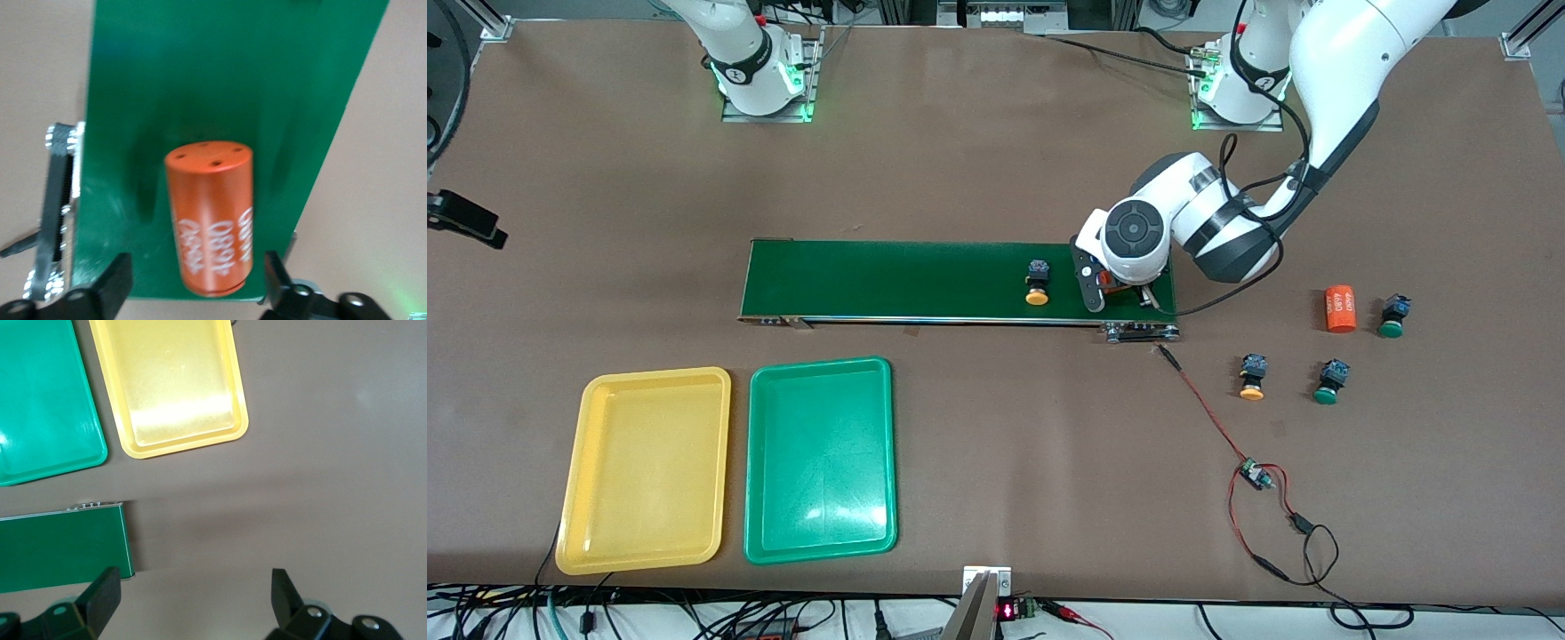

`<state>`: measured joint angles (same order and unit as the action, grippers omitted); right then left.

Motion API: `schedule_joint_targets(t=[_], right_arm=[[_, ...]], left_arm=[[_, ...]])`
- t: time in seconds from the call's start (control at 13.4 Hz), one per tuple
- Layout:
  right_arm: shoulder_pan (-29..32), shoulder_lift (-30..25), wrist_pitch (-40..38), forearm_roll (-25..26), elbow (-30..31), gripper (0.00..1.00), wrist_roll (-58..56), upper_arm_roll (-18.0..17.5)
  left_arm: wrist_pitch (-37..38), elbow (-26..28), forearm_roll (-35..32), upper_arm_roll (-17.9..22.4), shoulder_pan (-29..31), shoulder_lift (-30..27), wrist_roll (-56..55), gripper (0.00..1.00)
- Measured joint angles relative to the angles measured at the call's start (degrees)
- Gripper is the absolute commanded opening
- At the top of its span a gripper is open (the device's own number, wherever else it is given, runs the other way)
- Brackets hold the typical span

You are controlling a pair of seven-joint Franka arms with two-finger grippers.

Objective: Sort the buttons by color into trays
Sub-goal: 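Place the orange cylinder on the conveyor with the left gripper, then return the left gripper and grasp the second yellow-capped button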

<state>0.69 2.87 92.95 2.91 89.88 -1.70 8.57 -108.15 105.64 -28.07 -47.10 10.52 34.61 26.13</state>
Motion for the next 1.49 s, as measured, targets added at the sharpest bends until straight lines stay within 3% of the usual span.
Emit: schedule_joint_targets(t=[0.3, 0.6, 0.82, 1.12, 1.49], right_arm=[[0.1, -0.6, -1.6, -0.1, 0.3, 1.00, 0.0, -0.4], [-0.1, 3.9, 2.8, -0.3, 0.5, 1.00, 0.0, -0.7], [-2.1, 6.2, 4.8, -0.3, 0.4, 1.00, 0.0, -1.2], [-3.0, 6.5, 7.0, -0.3, 0.4, 1.00, 0.0, -1.1], [-3.8, 7.9, 7.3, -2.2, 0.4, 1.00, 0.0, -1.2]], left_arm=[[5.9, -3.6, 3.9, -0.6, 3.2, -2.0, -8.0, 1.00], [12.5, -10.9, 4.9, -0.2, 7.4, -3.9, -20.6, 1.00], [12.4, -16.1, 4.8, 4.9, 9.8, -2.1, -21.5, 1.00], [11.9, -24.4, 4.8, 9.8, 10.2, 5.8, -21.8, 1.00], [0.8, -22.7, 4.8, 13.4, 10.4, 10.3, -28.6, 1.00]])
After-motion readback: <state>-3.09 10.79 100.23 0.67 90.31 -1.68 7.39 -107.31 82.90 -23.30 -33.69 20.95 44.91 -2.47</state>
